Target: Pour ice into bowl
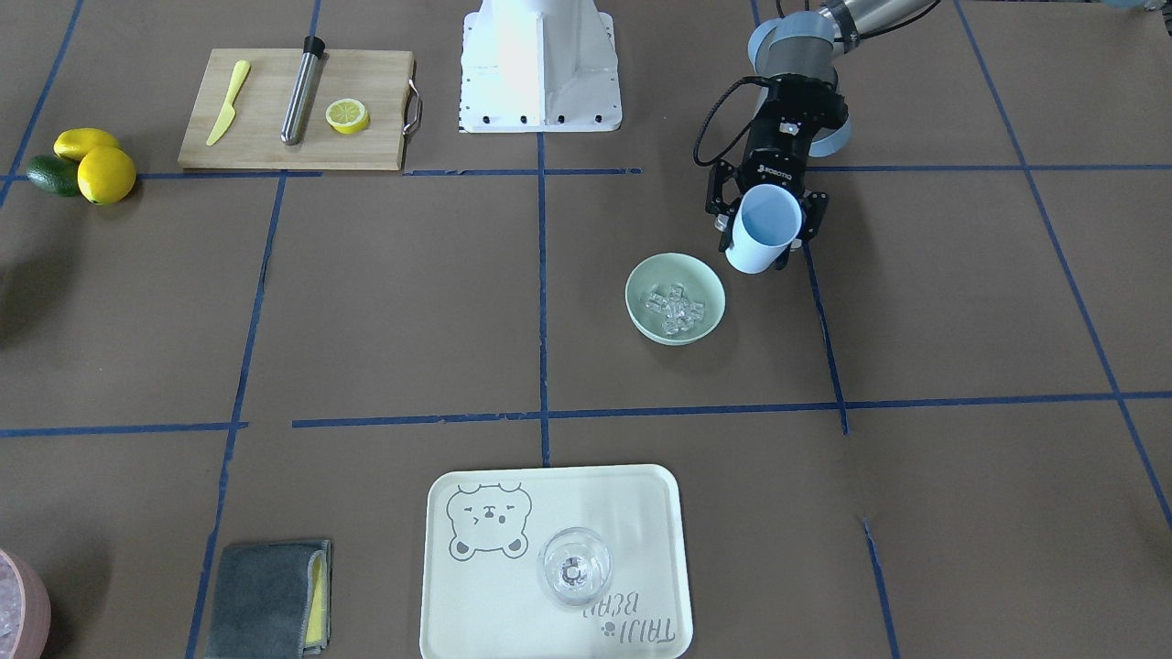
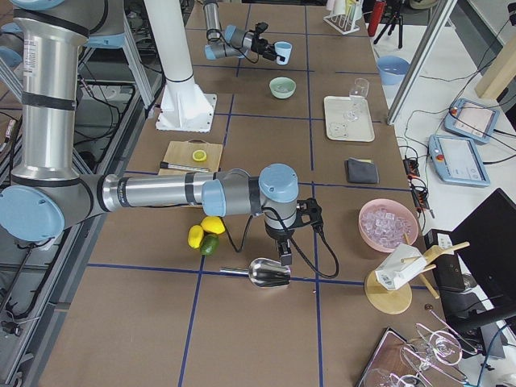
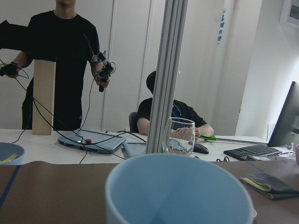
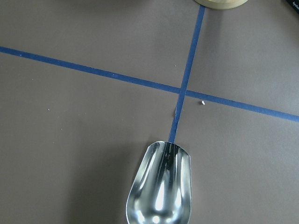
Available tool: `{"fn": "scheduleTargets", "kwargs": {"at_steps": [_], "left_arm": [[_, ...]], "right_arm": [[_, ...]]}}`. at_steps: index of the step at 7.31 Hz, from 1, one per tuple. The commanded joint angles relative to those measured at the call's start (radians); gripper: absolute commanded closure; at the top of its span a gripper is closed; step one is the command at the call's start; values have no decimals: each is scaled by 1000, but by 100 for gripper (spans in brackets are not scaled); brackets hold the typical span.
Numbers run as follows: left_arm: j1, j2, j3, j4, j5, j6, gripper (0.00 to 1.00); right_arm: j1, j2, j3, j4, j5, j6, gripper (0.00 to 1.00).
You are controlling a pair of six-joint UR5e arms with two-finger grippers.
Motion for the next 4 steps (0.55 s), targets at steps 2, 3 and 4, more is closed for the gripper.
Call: {"fn": "scheduleTargets", "kwargs": {"at_steps": [2, 3, 4], "left_arm": [[-139, 202, 0, 1, -132, -201, 100], [-191, 254, 3, 1, -214, -318, 100], [-226, 282, 26, 3, -226, -328, 100]], "right_arm": [[0, 0, 0, 2, 0, 0, 0], [0, 0, 0, 2, 0, 0, 0], [0, 2, 2, 2, 0, 0, 0]]}}
